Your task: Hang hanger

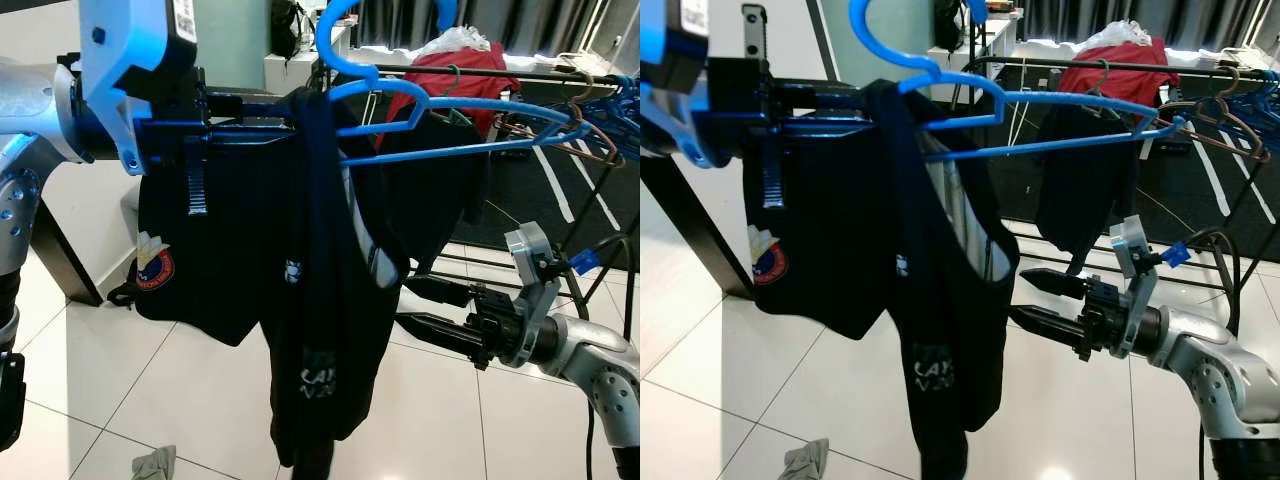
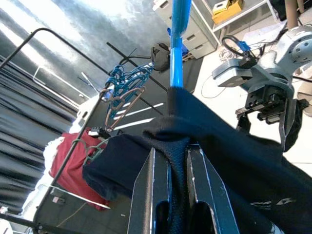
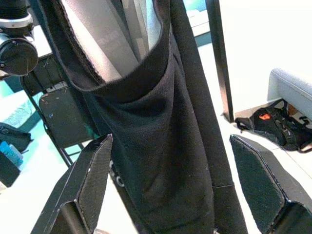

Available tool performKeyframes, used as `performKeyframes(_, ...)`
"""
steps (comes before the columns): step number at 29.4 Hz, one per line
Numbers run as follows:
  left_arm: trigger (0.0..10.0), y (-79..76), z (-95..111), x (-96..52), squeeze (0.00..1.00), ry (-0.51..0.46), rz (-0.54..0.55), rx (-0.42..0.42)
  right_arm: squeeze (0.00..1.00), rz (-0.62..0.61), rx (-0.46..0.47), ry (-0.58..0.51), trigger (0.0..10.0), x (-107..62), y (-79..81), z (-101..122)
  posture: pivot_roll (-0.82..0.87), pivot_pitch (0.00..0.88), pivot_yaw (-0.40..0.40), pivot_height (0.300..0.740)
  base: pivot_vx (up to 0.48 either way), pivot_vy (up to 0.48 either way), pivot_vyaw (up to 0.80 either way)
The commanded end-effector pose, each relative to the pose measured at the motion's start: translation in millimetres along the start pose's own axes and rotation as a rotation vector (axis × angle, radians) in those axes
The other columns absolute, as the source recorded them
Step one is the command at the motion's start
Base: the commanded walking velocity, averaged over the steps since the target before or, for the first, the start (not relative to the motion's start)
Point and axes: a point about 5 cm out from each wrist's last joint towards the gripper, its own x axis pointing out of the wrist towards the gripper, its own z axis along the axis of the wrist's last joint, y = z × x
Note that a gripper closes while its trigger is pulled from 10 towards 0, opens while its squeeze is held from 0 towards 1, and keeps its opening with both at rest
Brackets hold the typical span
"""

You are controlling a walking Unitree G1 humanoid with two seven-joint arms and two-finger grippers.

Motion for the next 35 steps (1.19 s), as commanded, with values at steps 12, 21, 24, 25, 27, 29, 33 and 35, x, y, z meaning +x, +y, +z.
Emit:
performKeyframes(12, 7.3, 4.7, 12, 3.5, 0.0, -0.061, 0.013, 0.019, 0.0, 0.115, -0.021, -0.006, 0.0, 19.1, 11.7, 3, -0.01, 0.0, 0.012, 0.74, 0.0, 0.0, 0.0)
performKeyframes(21, 6.7, 4.1, 16, 7.0, 0.0, -0.087, 0.006, 0.021, 0.0, 0.115, -0.031, -0.012, 0.0, 27.7, 9.4, 4, -0.01, 0.0, 0.007, 0.74, 0.0, 0.0, 0.0)
performKeyframes(24, 6.5, 4.3, 17, 8.2, 0.0, -0.094, 0.004, 0.017, 0.0, 0.115, -0.042, -0.017, 0.0, 31.2, 8.5, 5, -0.01, 0.0, 0.006, 0.74, 0.0, 0.0, 0.0)
performKeyframes(25, 6.5, 4.5, 17, 8.3, 0.0, -0.095, 0.005, 0.016, 0.0, 0.115, -0.041, -0.024, 0.0, 31.7, 8.4, 5, -0.01, 0.0, 0.007, 0.74, 0.0, 0.0, 0.0)
performKeyframes(27, 6.5, 4.6, 17, 8.3, 0.0, -0.096, 0.006, 0.015, 0.0, 0.114, -0.039, -0.033, 0.0, 32.1, 8.4, 6, -0.01, 0.0, 0.007, 0.74, 0.0, 0.0, 0.0)
performKeyframes(29, 6.6, 5.5, 15, 7.0, 0.0, -0.075, 0.023, 0.018, 0.0, 0.107, -0.048, -0.035, 0.0, 28.8, 8.0, 8, 0.0, 0.0, 0.008, 0.74, 0.0, 0.0, 0.0)
performKeyframes(33, 6.6, 7.7, 10, 4.6, 0.0, -0.047, 0.042, 0.018, 0.0, 0.092, -0.059, -0.034, 0.0, 24.2, 7.1, 10, 0.0, 0.0, 0.008, 0.74, 0.0, 0.0, 0.0)
performKeyframes(35, 6.6, 9.2, 7, 2.3, 0.0, -0.031, 0.056, 0.016, 0.0, 0.08, -0.063, -0.043, 0.0, 19.6, 6.5, 13, -0.01, 0.0, 0.007, 0.74, 0.0, 0.0, 0.0)
